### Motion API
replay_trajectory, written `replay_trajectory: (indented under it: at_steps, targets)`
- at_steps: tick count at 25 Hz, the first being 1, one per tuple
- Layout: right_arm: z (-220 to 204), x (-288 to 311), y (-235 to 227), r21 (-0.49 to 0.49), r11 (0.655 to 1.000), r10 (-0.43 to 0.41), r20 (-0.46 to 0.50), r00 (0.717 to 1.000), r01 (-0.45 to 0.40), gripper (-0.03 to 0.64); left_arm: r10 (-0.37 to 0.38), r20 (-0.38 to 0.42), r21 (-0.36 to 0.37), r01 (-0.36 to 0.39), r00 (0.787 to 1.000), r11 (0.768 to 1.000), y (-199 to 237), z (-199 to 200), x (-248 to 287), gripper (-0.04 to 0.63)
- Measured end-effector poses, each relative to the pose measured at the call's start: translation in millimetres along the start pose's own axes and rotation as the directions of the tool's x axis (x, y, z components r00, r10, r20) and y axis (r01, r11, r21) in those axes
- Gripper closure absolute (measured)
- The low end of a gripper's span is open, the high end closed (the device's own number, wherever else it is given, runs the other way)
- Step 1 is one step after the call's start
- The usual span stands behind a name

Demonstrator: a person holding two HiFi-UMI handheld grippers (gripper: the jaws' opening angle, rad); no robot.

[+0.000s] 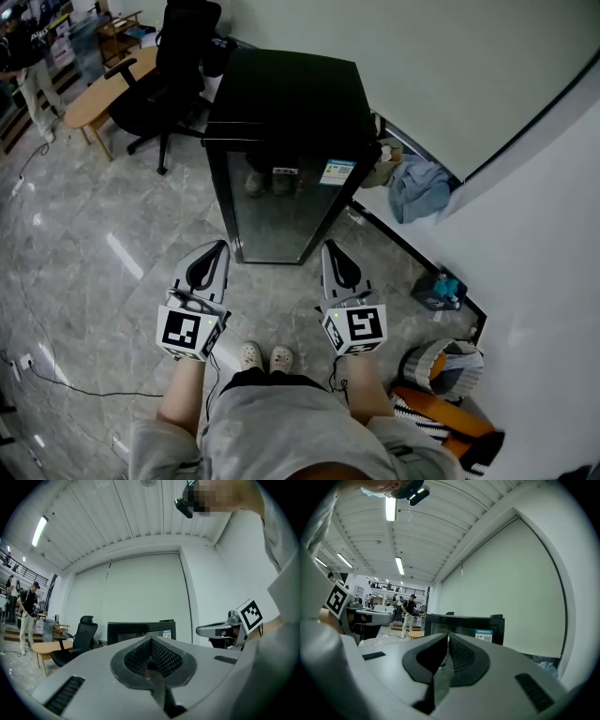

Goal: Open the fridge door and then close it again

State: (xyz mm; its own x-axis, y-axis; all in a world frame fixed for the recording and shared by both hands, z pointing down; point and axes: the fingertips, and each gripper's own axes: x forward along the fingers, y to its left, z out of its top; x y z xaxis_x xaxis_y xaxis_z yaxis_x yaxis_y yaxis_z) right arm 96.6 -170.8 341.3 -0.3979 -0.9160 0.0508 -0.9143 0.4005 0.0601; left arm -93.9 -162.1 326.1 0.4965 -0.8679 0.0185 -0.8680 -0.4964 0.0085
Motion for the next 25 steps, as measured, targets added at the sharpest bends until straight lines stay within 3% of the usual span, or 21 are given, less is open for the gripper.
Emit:
replay_trajectory:
  at_steps: [7, 25]
  targets:
    - [8, -3, 4, 0.005, 1.0, 0.007, 0.016, 1.0, -0.007, 0.591, 0.0, -0.014, 0.017, 0.0, 1.0, 1.0, -4, 3, -8, 0.581]
    - [30, -9, 13, -0.019, 0.999, 0.033, 0.047, 0.998, -0.032, 0.591, -0.013, 0.059, 0.014, 0.012, 0.998, 1.0, -11, 28, -14, 0.58]
